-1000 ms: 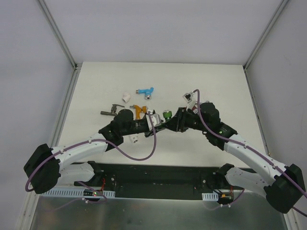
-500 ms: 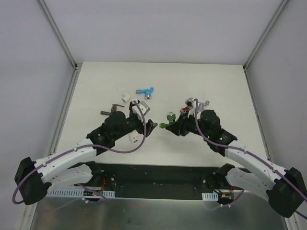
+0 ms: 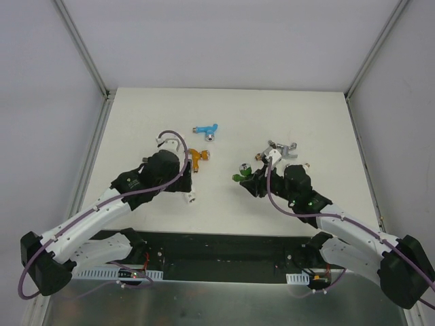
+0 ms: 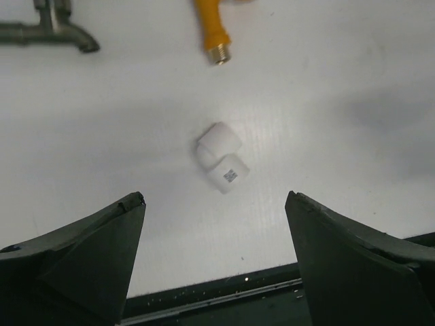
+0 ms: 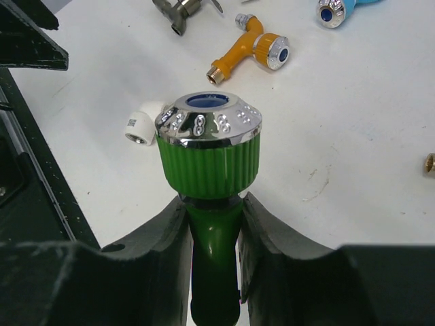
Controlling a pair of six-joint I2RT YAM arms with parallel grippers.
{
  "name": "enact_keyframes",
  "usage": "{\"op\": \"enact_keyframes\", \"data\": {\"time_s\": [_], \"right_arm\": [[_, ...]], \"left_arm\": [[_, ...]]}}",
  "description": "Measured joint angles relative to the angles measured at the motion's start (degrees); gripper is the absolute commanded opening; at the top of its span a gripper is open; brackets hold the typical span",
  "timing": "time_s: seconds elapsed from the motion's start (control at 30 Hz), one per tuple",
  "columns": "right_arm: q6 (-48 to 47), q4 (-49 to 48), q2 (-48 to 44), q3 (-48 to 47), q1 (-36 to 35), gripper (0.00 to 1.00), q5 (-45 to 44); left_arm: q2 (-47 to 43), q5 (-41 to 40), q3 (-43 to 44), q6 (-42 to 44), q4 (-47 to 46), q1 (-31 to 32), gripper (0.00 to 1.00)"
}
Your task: Install the water faucets
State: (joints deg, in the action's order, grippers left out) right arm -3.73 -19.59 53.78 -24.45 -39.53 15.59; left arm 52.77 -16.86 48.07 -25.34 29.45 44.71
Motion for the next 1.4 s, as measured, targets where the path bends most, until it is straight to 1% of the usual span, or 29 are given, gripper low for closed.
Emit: {"op": "enact_keyframes", "data": {"time_s": [0.07, 0.17, 0.27, 0.4, 0.57, 0.67, 0.77, 0.9, 1.0, 1.2, 1.3, 1.4], "right_arm": [[-1.2, -1.5, 0.0, 1.2, 0.0, 0.00, -0.2], [-3.1, -3.0, 0.0, 2.3, -0.2, 0.00, -0.8], [-4.7, -4.2, 0.1, 3.1, -1.0, 0.00, -1.6], [-6.5, -4.8, 0.6, 3.7, -2.1, 0.00, -2.1], [-7.5, -5.3, 0.9, 4.0, -3.1, 0.00, -3.0], [-7.6, -5.5, 0.9, 4.7, -3.4, 0.00, -3.4], [-7.7, -5.5, 0.8, 5.5, -3.5, 0.00, -3.9], [-7.8, -5.5, 0.7, 5.7, -3.5, 0.00, -4.4], [-7.9, -5.5, 0.4, 5.9, -3.5, 0.00, -4.7], [-8.3, -5.6, -0.2, 6.8, -3.5, 0.00, -5.7], [-8.6, -5.6, -0.8, 7.2, -3.5, 0.00, -5.9], [-8.7, -5.5, -1.5, 7.4, -3.5, 0.00, -5.9]], "left_arm": [[1.9, 1.4, -0.1, -3.7, 4.0, -2.9, 0.87], [4.5, 3.1, -1.0, -7.5, 7.0, -5.9, 0.86], [7.7, 4.3, -1.4, -8.6, 8.5, -6.5, 0.87], [13.0, 6.5, -1.2, -8.1, 7.8, -6.6, 0.86], [23.3, 11.2, 1.2, -7.4, 6.4, -7.8, 0.83], [27.8, 15.7, 1.9, -7.7, 5.0, -8.1, 0.82], [31.1, 21.1, 1.9, -8.9, 3.0, -8.1, 0.80], [34.4, 27.1, 1.9, -11.6, -0.5, -8.1, 0.79], [36.2, 30.1, 2.7, -13.7, -2.4, -7.6, 0.80], [36.1, 31.9, 6.2, -14.9, -6.2, -4.1, 0.82], [32.5, 30.8, 5.6, -14.9, -6.7, -4.0, 0.81], [27.9, 28.5, 4.7, -14.2, -5.8, -5.5, 0.77]]}}
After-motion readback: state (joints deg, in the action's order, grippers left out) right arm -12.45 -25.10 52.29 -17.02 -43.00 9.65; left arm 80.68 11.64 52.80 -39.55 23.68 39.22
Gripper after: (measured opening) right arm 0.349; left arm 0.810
